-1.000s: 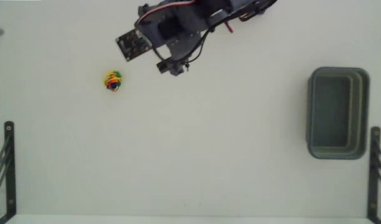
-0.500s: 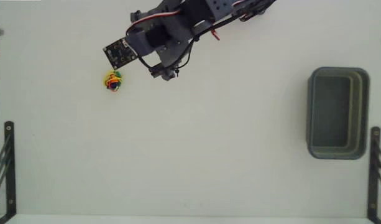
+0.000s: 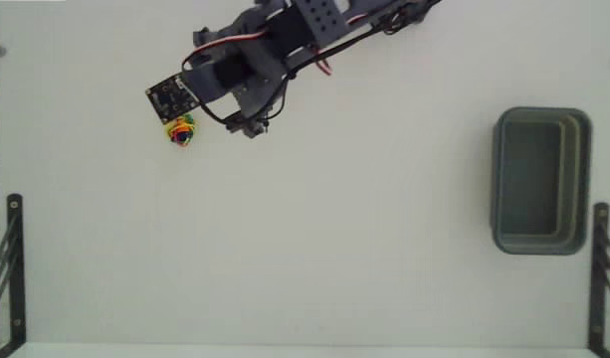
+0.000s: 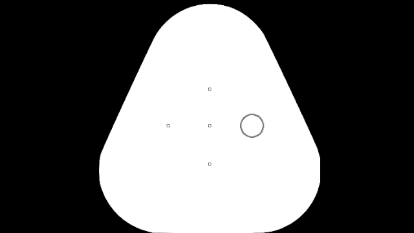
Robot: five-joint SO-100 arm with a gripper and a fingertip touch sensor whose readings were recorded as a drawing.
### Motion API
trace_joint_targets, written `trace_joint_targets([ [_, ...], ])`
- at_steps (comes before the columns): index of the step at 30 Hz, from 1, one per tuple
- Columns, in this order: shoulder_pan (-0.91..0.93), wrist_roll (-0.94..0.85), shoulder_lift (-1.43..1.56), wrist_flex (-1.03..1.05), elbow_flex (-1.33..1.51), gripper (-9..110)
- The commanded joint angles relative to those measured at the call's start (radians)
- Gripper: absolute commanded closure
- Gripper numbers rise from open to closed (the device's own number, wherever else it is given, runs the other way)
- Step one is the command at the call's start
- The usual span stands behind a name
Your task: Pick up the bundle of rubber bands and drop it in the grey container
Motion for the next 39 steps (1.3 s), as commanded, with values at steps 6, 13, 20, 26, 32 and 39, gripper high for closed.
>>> trace_joint_targets([
  [6, 0.022, 0.003, -0.056, -0.036, -0.094, -9],
  [13, 0.022, 0.003, -0.132, -0.057, -0.149, -9],
  [20, 0.022, 0.003, -0.202, -0.070, -0.205, -9],
  [26, 0.022, 0.003, -0.256, -0.077, -0.252, -9],
  [32, 0.022, 0.003, -0.307, -0.081, -0.299, -9],
  [39, 0.022, 0.003, -0.354, -0.083, -0.345, -9],
])
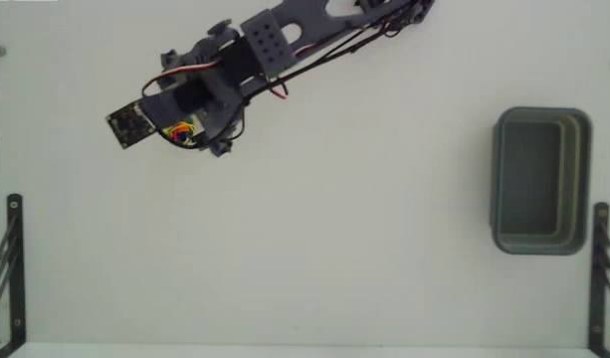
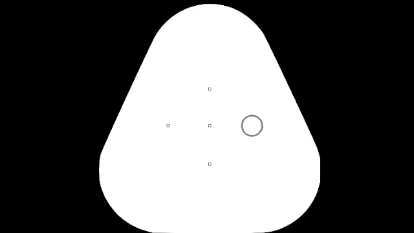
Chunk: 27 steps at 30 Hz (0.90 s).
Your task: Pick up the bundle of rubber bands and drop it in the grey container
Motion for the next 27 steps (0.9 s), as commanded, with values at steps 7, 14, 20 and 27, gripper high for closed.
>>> trace_joint_targets([
  [7, 0.022, 0.002, -0.035, -0.005, -0.106, -9],
  [14, 0.022, 0.002, -0.093, 0.000, -0.168, -9],
  [20, 0.022, 0.002, -0.100, 0.001, -0.176, -9],
  [27, 0.022, 0.002, -0.100, 0.001, -0.176, -9],
])
